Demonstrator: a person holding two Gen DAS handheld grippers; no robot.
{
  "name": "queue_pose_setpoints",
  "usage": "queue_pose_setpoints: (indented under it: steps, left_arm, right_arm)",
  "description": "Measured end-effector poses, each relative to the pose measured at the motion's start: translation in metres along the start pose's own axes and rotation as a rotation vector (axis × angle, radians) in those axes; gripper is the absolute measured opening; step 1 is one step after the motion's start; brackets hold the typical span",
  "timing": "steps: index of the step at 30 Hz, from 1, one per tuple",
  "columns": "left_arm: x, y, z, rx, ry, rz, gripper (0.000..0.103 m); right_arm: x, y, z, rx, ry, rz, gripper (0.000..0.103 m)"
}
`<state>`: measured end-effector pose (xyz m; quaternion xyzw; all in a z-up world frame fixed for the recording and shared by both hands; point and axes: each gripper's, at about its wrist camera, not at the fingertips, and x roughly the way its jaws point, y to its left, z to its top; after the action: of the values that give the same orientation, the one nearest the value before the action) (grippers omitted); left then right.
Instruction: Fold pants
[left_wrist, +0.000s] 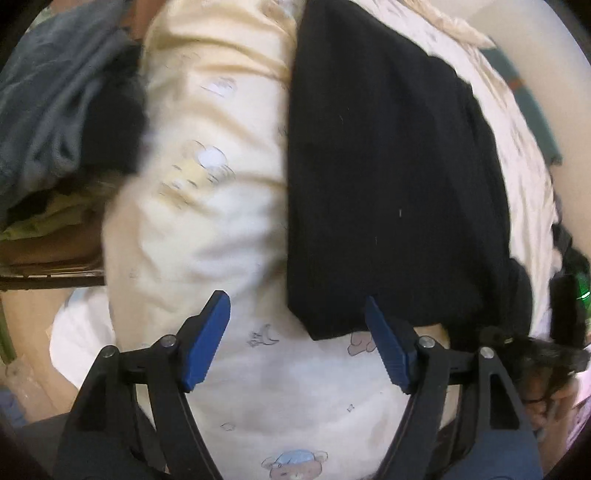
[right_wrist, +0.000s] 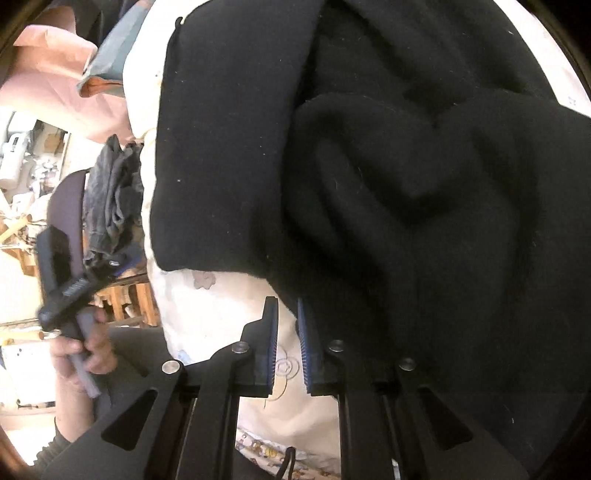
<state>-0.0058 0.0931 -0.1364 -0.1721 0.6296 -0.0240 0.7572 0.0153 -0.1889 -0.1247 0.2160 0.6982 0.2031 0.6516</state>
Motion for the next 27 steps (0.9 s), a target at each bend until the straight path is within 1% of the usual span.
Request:
queue_pose_setpoints:
  steps: [2,3,4,6,7,8,9,10,11,14,15,16,17,18,19,20,21,22,24,25,27]
  left_arm:
    - [0.013,-0.016,-0.003,0.080,0.018,0.018,0.067]
    - [0.017,-0.023,-0.004,0.114,0.013,0.025,0.056]
    - [0.021,-0.029,-0.003,0.142,0.014,0.025,0.049]
    - [0.023,-0.032,0.000,0.142,0.018,0.007,0.022]
    - [0.023,-0.031,0.002,0.130,0.022,-0.009,0.018]
    - [0.024,-0.031,0.005,0.122,0.024,-0.016,0.007]
    - [0.023,-0.031,0.004,0.116,0.026,-0.028,0.005]
    - [0.021,-0.031,0.004,0.112,0.023,-0.034,0.005]
    - [0.017,-0.030,0.005,0.111,0.011,-0.036,0.005]
    - [0.000,-0.028,0.006,0.116,-0.045,-0.030,0.003]
    - [-0.006,-0.025,0.003,0.111,-0.070,-0.032,0.003]
    - [-0.015,-0.021,0.005,0.098,-0.096,-0.039,0.003]
    - [-0.029,-0.015,0.005,0.070,-0.137,-0.055,0.003]
    - [-0.039,-0.009,0.003,0.054,-0.160,-0.073,0.003]
    - [-0.054,-0.005,0.001,0.043,-0.191,-0.100,0.003]
    - [-0.062,-0.004,0.001,0.048,-0.213,-0.100,0.003]
    - [-0.068,-0.002,0.001,0.055,-0.229,-0.096,0.003]
    - [-0.067,0.000,0.000,0.050,-0.218,-0.094,0.003]
    - [-0.052,0.000,0.000,0.038,-0.147,-0.094,0.003]
    - [-0.039,-0.004,-0.003,0.050,-0.113,-0.057,0.003]
    - [-0.020,-0.014,-0.005,0.113,-0.075,0.062,0.004]
  right_arm:
    - [-0.014,0.006,-0.002,-0.030,-0.059,-0.016,0.014]
    - [-0.023,0.009,-0.002,-0.044,-0.103,-0.019,0.014]
    - [-0.031,0.010,-0.001,-0.046,-0.143,0.002,0.016]
    - [-0.038,0.006,0.007,-0.025,-0.192,0.047,0.031]
    - [-0.040,0.003,0.009,-0.010,-0.217,0.056,0.052]
    - [-0.041,-0.001,0.012,0.010,-0.243,0.057,0.061]
    - [-0.039,-0.003,0.013,0.021,-0.256,0.059,0.061]
    - [-0.034,-0.002,0.018,0.014,-0.254,0.067,0.056]
    - [-0.029,0.001,0.020,-0.012,-0.241,0.067,0.037]
    - [-0.015,0.018,0.021,-0.108,-0.226,-0.007,0.008]
    - [-0.013,0.022,0.020,-0.126,-0.227,-0.016,0.007]
    - [-0.014,0.023,0.019,-0.130,-0.225,0.002,0.007]
    - [-0.016,0.027,0.017,-0.130,-0.228,0.037,0.006]
    - [-0.019,0.034,0.015,-0.140,-0.239,0.080,0.006]
    - [-0.025,0.041,0.011,-0.165,-0.266,0.086,0.005]
    - [-0.029,0.046,0.007,-0.187,-0.283,0.064,0.005]
    - [-0.029,0.043,0.004,-0.183,-0.278,0.060,0.005]
    - [-0.023,0.039,0.003,-0.164,-0.254,0.054,0.005]
    - [-0.004,0.027,0.003,-0.126,-0.196,-0.017,0.005]
    - [0.005,0.021,0.004,-0.109,-0.165,-0.052,0.005]
    - [0.026,0.010,0.006,-0.066,-0.080,-0.076,0.008]
